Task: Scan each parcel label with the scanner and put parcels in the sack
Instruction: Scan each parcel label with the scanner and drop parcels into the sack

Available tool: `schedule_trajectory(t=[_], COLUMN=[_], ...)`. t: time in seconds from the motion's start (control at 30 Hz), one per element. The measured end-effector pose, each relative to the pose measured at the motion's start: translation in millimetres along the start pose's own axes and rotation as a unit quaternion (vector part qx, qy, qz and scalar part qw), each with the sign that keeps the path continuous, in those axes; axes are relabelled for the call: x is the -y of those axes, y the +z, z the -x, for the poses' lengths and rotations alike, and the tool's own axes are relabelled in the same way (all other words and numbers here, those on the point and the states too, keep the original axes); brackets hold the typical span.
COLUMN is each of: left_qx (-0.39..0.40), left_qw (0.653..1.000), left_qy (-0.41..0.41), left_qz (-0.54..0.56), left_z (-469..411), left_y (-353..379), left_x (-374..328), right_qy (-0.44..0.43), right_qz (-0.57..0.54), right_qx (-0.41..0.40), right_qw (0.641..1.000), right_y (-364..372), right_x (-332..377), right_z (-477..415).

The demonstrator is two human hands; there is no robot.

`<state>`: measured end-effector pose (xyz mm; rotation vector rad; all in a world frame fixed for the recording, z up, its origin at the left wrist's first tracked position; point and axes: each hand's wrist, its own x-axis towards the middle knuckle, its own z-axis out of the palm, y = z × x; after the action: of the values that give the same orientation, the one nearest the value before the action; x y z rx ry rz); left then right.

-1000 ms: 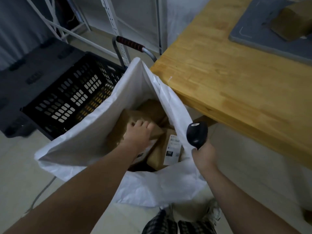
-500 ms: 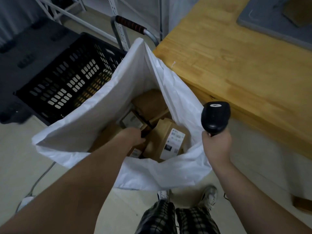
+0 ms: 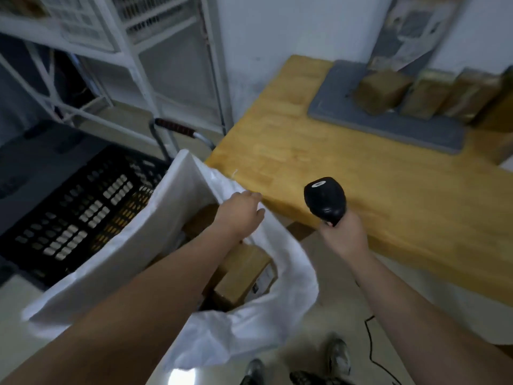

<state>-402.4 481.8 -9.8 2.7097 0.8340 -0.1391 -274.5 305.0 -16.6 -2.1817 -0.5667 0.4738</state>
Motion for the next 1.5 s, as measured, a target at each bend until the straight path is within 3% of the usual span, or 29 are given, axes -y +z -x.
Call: schedule_trajectory(t=[0.3,0.63,0.9,1.2,1.5], left_qx=[-0.055,-0.060,-0.024,-0.006,0.127], left_qw=[0.994,0.991,0.997,0.998,0.981], left_qy=[0.092,0.096,0.063,0.062,0.045], left_qz=[-0.004,0.075,0.040,-0.013,-0.139], left_z=[-106.0,-208.4,-292.8,-450.9,-567.2], left_y=[-31.5,-15.9,-14.6,-40.7,-51.1], left_x=[-161.1,-311.2,-310.6,-276.7,-284.5], right_qy=[0.035,0.012,0.018,0.066,0.083], right_qz=[-0.038,-0.058,-0.062,-0.062,-0.095], right_qx=[-0.112,-0.152,-0.097,-0.094,-0.101], right_qw=[0.992,0.987,0.993,0.991,0.987], right_y=[-167.9,-302.6,-306.4,-269.4,-265.3], right_x=[-37.1,-74.0,-73.0,-57.6,-58.0], right_z=[-73.6,-169.3,-264.6,-389.7,-447.4])
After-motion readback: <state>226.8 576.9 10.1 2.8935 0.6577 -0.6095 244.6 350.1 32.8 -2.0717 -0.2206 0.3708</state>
